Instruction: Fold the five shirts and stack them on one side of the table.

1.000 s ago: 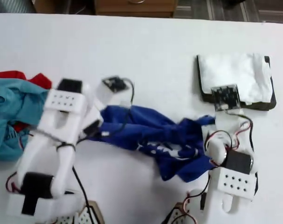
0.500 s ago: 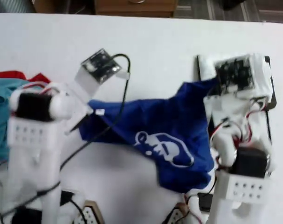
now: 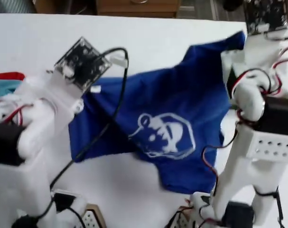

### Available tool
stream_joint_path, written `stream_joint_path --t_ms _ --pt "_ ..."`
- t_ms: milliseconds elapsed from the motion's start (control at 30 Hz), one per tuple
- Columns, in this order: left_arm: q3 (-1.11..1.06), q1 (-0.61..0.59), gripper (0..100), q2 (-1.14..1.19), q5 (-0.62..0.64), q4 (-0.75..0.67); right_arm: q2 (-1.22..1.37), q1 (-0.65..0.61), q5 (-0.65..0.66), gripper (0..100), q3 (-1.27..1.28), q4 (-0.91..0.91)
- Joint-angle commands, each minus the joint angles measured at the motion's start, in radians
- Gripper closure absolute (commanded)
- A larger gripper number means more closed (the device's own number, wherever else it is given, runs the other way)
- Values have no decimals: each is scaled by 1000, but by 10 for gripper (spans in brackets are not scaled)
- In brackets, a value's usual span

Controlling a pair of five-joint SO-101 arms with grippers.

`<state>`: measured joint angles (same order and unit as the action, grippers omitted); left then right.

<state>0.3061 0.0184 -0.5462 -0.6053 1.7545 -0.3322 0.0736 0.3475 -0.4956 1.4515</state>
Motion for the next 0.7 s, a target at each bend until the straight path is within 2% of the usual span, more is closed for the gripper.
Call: stream_joint_path --t_ms 0,267,500,667 --pt "110 -2 974 91 3 9 94 -1 40 981 -218 15" --pt "321 -41 975 315 3 26 337 65 51 981 -614 82" --pt "119 -60 975 428 3 29 372 35 49 981 -721 223" --pt "-45 -29 974 440 0 12 384 -7 44 981 -611 288"
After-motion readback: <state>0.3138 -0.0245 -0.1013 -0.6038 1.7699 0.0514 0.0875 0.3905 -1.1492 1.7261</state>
